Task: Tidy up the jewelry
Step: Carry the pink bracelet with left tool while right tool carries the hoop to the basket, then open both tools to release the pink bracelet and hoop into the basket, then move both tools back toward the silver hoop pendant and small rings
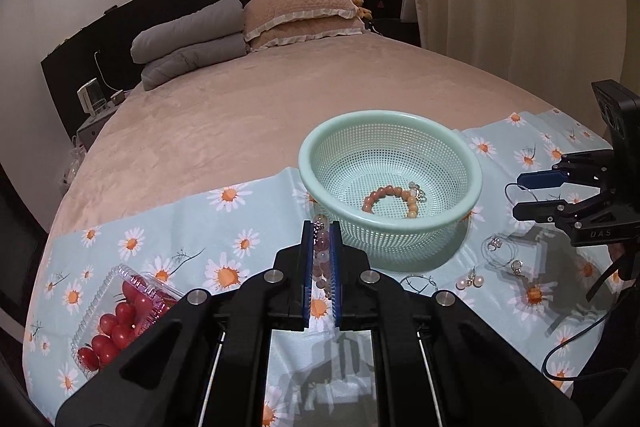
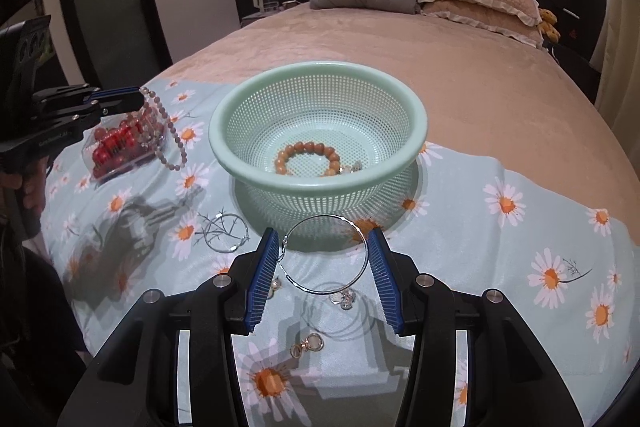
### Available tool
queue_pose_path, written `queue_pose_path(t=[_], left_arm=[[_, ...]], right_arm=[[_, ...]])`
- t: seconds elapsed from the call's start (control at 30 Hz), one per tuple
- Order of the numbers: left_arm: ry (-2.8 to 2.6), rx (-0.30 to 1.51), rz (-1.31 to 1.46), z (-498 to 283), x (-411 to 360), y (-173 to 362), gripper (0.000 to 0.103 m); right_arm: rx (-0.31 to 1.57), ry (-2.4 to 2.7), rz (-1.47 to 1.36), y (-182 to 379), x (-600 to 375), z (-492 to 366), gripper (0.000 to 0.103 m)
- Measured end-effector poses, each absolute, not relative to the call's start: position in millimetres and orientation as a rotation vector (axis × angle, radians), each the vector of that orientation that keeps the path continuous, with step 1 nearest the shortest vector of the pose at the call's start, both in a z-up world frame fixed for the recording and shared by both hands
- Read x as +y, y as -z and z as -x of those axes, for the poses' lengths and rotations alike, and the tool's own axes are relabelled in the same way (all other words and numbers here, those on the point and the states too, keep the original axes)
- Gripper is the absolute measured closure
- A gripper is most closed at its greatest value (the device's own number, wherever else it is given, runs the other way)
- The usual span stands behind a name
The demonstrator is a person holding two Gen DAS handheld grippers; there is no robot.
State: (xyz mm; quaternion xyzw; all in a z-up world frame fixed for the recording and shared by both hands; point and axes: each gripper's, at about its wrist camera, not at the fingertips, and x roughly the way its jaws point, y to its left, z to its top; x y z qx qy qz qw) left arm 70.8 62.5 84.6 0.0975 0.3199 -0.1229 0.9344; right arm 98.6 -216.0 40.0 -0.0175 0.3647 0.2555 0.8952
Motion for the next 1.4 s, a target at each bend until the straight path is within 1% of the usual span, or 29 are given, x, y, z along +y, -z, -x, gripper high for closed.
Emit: queue_pose_path(t=[0.3, 0.53, 0.67, 0.87, 0.93, 0.97, 1.0, 1.03, 1.07, 1.1, 1.13, 1.27, 1.4], left_arm=[[0.262, 0.595, -0.172, -79.3, 49.8, -111.2, 0.095], [0.297, 0.554, -0.151, -90.7, 23.8, -127.6, 0.095], [0.325, 0.553, -0.124, -99.9, 11.5, -126.0, 0.095], [0.314, 0.609, -0.15, -115.5, -0.2, -104.8, 0.095], [0.306, 0.621, -0.154, -117.7, -0.7, -100.2, 0.095], [0.299, 0.631, -0.157, -117.9, -0.5, -97.0, 0.086], [0.291, 0.642, -0.164, -118.6, -0.2, -94.6, 0.071], [0.259, 0.636, -0.176, -117.9, 0.7, -93.7, 0.019], [0.199, 0.594, -0.185, -114.2, 3.1, -95.1, 0.007], [0.162, 0.539, -0.185, -108.2, 7.3, -98.6, 0.006], [0.154, 0.526, -0.177, -106.5, 11.6, -102.7, 0.006], [0.137, 0.533, -0.066, -105.8, 34.3, -112.7, 0.006], [0.108, 0.55, -0.029, -108.0, 47.9, -111.3, 0.006]], right_arm=[[0.691, -0.52, -0.048, -56.2, -211.6, -116.2, 0.059], [0.637, -0.522, -0.037, -64.6, -189.4, -122.9, 0.059], [0.638, -0.521, -0.05, -61.0, -184.6, -131.1, 0.059], [0.647, -0.499, -0.075, -54.7, -186.4, -138.3, 0.059], [0.643, -0.483, -0.079, -54.1, -187.8, -139.1, 0.057], [0.644, -0.464, -0.073, -53.3, -187.3, -139.9, 0.049], [0.642, -0.424, -0.06, -52.4, -186.5, -140.2, 0.016], [0.615, -0.371, -0.043, -52.4, -187.2, -138.1, 0.008], [0.593, -0.347, -0.032, -53.0, -188.6, -136.6, 0.008], [0.586, -0.336, -0.031, -53.7, -191.1, -136.1, 0.008], [0.583, -0.333, -0.043, -54.7, -194.7, -136.0, 0.008], [0.579, -0.322, -0.115, -55.8, -210.6, -136.3, 0.008], [0.583, -0.305, -0.131, -54.7, -217.8, -135.6, 0.008]])
